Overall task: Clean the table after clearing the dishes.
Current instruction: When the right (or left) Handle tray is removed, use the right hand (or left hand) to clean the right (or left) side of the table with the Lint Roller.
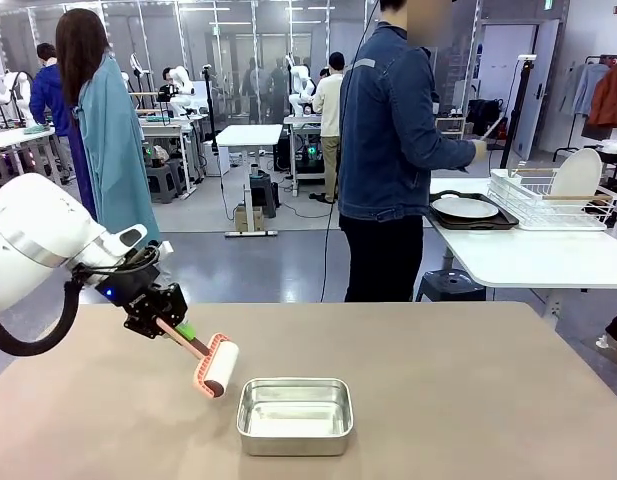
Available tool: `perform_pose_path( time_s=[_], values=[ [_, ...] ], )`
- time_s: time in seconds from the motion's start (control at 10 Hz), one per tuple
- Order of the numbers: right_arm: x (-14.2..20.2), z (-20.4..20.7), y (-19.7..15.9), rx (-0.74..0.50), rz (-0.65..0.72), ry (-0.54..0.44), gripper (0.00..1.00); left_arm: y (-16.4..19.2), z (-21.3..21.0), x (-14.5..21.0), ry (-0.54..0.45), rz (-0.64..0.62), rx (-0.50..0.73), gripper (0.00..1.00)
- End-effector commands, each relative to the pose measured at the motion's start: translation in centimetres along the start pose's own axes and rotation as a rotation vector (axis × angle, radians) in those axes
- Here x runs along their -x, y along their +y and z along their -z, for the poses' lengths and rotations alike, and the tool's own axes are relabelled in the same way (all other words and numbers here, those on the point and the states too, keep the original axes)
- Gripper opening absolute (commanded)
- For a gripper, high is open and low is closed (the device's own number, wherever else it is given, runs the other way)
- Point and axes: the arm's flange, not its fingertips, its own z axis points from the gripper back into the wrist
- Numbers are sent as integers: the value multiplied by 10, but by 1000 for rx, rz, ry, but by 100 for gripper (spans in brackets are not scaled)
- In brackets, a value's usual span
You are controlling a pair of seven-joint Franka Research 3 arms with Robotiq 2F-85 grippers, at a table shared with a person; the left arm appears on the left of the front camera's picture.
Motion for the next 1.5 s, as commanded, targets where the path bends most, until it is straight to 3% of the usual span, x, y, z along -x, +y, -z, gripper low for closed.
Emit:
perform_pose_path(
  time_s=[0.0,0.4,0.5,0.6,1.1,1.4],
  values=[
    [3,7,5,11,2,5,100,14,16,-3,-75,-20,94,21],
    [3,7,5,11,2,5,100,92,39,4,-48,-119,188,21],
    [3,7,5,11,2,5,100,117,40,9,-25,-145,209,21],
    [3,7,5,11,2,5,100,141,40,13,65,-165,211,21],
    [3,7,5,11,2,5,100,237,-25,46,65,-190,230,21],
    [3,7,5,11,2,5,100,270,-85,79,20,-199,160,21]
  ],
)
